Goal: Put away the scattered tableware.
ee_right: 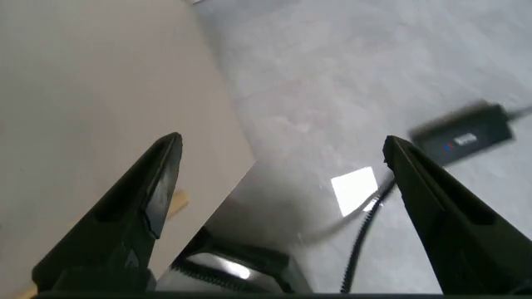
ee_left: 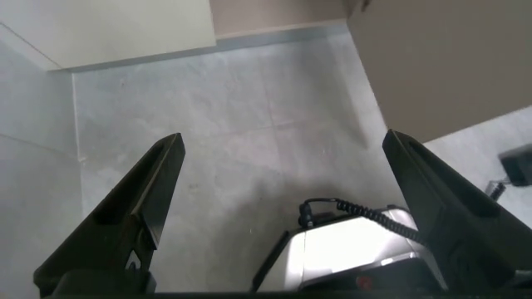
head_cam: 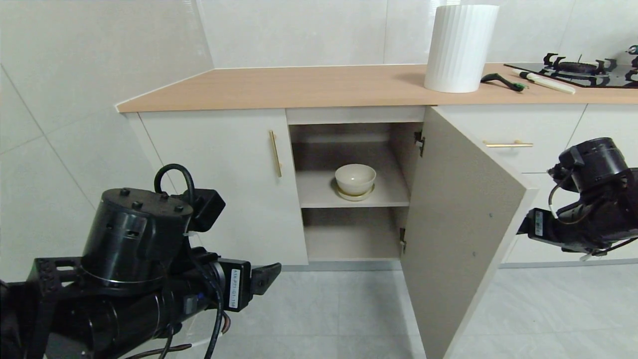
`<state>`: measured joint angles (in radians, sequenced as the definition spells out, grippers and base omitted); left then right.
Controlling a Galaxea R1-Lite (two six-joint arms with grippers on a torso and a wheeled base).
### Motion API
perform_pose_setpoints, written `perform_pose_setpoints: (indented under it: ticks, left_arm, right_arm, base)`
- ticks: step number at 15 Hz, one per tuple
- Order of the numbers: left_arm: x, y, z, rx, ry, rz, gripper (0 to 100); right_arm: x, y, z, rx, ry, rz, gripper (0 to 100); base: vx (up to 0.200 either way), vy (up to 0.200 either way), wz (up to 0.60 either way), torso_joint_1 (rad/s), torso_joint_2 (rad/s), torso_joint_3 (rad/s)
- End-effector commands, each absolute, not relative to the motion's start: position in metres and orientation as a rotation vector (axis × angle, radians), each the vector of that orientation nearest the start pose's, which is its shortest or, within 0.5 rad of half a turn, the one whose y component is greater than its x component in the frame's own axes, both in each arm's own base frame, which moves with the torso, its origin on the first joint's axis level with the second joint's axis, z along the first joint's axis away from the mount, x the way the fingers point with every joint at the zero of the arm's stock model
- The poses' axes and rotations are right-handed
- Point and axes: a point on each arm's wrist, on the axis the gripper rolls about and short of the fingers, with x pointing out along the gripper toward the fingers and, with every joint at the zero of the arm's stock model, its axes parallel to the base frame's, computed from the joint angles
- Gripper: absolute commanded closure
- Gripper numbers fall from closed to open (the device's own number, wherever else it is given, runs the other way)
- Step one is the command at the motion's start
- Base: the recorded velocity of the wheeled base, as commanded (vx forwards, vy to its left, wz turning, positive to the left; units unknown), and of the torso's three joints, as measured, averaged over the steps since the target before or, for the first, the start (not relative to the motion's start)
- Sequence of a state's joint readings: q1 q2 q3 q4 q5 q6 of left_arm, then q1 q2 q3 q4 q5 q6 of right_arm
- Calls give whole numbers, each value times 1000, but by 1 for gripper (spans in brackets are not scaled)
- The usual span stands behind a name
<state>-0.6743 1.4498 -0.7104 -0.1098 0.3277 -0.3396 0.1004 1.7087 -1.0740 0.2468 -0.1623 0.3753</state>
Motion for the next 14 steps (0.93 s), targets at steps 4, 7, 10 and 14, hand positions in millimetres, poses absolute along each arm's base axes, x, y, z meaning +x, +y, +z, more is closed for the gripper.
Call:
perform_pose_setpoints:
  ticks: [4,7,10,14]
  left_arm:
    - [180,-134,178,-20,594,-236,0]
    - [181,-131,181,-4,580,-233,0]
    - [182,-132,179,1,586,-232,0]
    - [184,-133,177,5,594,-229,0]
  right_arm:
    - [311,106,152,187,899,123,0]
    - [326,140,144,156,906,197,0]
    - [342,152,137,177,864,213,0]
    - [349,156,137,252,799,206,0]
  base:
    - [0,0,0,0,0,0]
    - [0,0,0,0,0,0]
    - [0,0,0,0,0,0]
    - [0,0,0,0,0,0]
